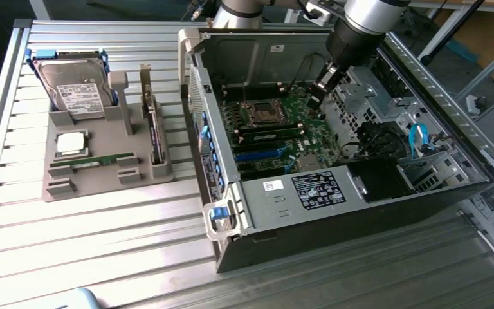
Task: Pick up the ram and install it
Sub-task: 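Press down the ram until it locks into place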
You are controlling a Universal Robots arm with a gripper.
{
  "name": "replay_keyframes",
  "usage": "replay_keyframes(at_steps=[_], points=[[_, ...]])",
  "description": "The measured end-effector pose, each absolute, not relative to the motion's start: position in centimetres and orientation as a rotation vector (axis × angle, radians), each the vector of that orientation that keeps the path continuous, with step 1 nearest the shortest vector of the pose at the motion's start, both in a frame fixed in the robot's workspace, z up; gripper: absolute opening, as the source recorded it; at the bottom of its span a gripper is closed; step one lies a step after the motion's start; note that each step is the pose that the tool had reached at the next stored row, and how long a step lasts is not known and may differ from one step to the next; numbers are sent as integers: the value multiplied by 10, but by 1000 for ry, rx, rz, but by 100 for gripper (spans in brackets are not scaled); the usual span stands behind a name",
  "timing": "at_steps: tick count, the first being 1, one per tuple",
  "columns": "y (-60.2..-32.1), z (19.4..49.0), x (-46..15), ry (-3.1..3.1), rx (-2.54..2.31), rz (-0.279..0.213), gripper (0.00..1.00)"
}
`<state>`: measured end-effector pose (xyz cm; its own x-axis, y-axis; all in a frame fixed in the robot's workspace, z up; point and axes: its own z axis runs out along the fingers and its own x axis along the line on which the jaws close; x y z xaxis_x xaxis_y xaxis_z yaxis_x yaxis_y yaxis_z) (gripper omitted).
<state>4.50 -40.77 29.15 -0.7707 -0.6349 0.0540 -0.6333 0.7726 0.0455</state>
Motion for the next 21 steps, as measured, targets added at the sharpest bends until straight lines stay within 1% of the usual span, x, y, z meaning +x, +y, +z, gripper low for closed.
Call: replay_keyframes(at_steps=[21], points=[[-408,287,45,-2938,910,-42,10]])
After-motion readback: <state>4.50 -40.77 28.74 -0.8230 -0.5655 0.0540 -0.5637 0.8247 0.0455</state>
